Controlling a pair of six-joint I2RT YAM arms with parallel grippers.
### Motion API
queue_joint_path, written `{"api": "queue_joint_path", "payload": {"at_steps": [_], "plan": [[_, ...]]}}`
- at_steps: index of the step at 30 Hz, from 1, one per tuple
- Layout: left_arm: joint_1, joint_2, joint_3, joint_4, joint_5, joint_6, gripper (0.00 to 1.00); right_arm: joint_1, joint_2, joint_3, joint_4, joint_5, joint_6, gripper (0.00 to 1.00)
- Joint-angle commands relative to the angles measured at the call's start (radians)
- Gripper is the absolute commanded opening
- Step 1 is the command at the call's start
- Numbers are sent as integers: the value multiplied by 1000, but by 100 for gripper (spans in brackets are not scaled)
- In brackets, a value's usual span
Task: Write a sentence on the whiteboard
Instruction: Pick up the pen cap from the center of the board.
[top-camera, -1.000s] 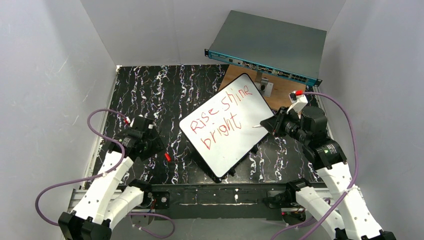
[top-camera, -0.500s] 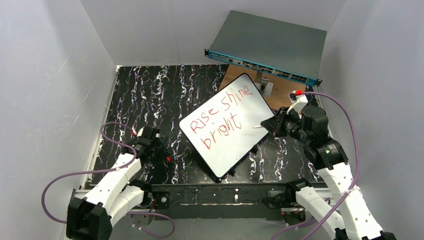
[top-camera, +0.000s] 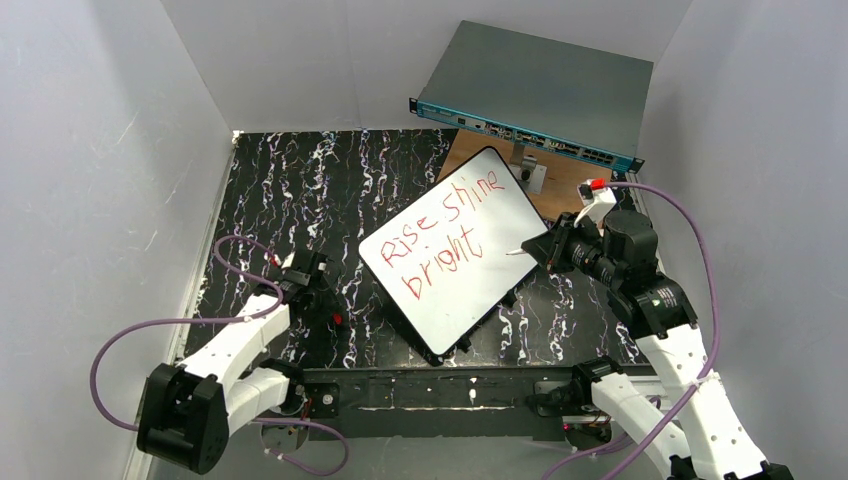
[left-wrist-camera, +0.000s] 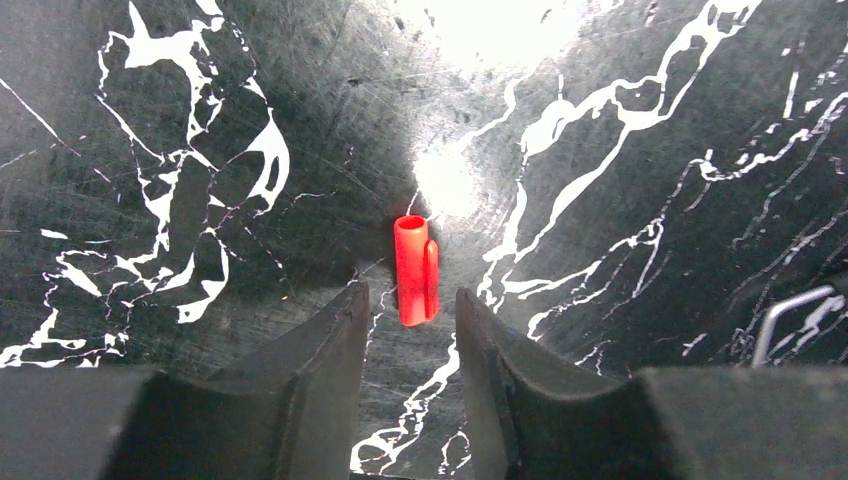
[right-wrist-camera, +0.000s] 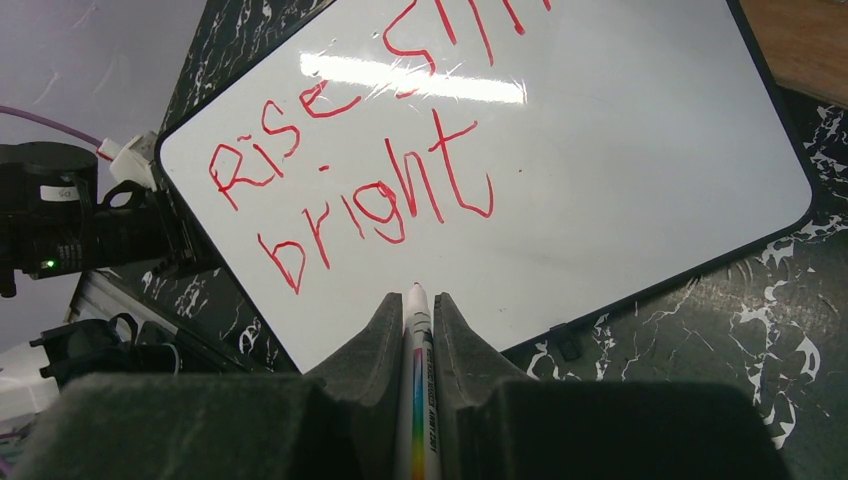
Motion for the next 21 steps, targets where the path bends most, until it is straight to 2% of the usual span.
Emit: {"api": "queue_joint_path", "payload": {"at_steps": [1,21], "plan": [[0,42,16,5,-6,23,33,-5,-9,44,9,0,-11,1],[-16,89,-50,73,18,-1,29,-6,26,69,1,-8,-35,1]]}}
